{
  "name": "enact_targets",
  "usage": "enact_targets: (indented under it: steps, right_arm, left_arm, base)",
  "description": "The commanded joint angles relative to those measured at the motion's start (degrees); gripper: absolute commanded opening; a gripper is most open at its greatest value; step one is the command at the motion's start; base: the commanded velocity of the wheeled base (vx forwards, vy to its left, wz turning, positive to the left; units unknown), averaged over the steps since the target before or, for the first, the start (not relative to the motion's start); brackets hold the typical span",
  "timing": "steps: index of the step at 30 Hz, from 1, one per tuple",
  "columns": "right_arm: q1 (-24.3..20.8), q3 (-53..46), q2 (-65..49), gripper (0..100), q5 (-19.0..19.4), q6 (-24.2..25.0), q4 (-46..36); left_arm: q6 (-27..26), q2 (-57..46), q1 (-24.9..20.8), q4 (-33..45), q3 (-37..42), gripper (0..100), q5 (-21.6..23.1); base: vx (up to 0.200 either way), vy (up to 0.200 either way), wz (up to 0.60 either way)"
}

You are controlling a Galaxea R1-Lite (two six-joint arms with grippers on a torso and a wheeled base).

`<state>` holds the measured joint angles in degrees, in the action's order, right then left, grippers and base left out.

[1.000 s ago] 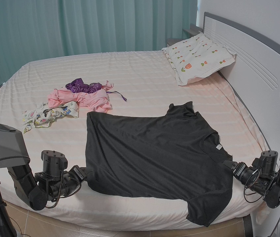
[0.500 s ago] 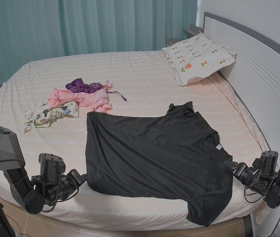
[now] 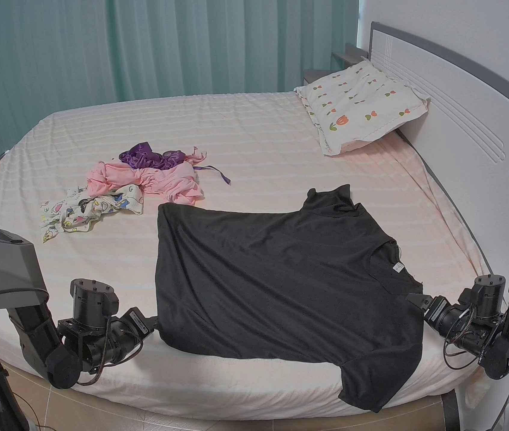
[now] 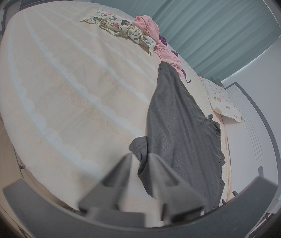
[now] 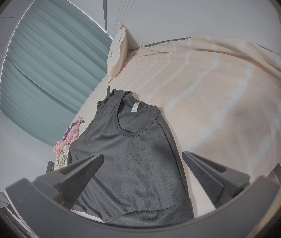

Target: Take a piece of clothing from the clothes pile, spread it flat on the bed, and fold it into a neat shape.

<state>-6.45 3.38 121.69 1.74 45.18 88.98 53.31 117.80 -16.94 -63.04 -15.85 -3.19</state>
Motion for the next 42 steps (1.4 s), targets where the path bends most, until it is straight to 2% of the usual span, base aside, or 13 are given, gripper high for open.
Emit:
enact_targets:
  steps: [1,9,13,17,18,27,31,33,36,39,42]
  right_arm:
    - [-0.1,0.0,0.1,100,0.0,0.0,0.8]
    - [-0.2,0.1,0.2,100,0.0,0.0,0.7]
    - [-0.2,0.1,0.1,100,0.0,0.0,0.7]
    - [-0.2,0.1,0.2,100,0.0,0.0,0.7]
    - [-0.2,0.1,0.2,100,0.0,0.0,0.7]
    - [-0.2,0.3,0.0,100,0.0,0.0,0.7]
    - [-0.2,0.1,0.0,100,0.0,0.0,0.7]
    - [-0.2,0.0,0.1,100,0.2,0.0,0.7]
    - [0.5,0.1,0.1,100,2.0,0.1,0.7]
    - [1.4,-0.3,0.4,100,4.8,-0.2,0.6]
    - [2.5,-0.4,1.2,100,5.1,-0.7,0.6]
  left_arm:
    - [0.0,0.9,0.0,-0.3,0.0,100,0.0]
    - [1.4,2.9,-0.3,-1.8,-1.6,100,0.3]
    - [6.5,5.1,-0.7,-5.3,-3.1,100,-0.1]
    - [6.8,6.8,-0.6,-9.8,-2.0,100,-0.3]
    - [6.8,7.0,-0.6,-10.2,-1.6,0,-0.3]
    - [5.8,5.5,-1.6,-10.1,1.2,0,-0.8]
    - [2.6,3.0,-2.1,-9.6,1.7,0,-4.3]
    - [-1.5,0.9,-2.1,-9.6,3.8,0,-5.9]
    - [-4.7,-0.7,-2.0,-9.6,6.0,0,-6.2]
    - [-5.1,-2.0,-2.0,-9.6,9.3,0,-6.8]
    - [-5.1,-2.1,-2.0,-9.7,11.3,0,-6.9]
  base:
    - [0.000,0.000,0.00]
    - [0.000,0.000,0.00]
    - [0.000,0.000,0.00]
    - [0.000,0.000,0.00]
    - [0.000,0.000,0.00]
    - [0.000,0.000,0.00]
    - [0.000,0.000,0.00]
    - [0.000,0.000,0.00]
    - [0.000,0.000,0.00]
    - [0.000,0.000,0.00]
    - [0.000,0.000,0.00]
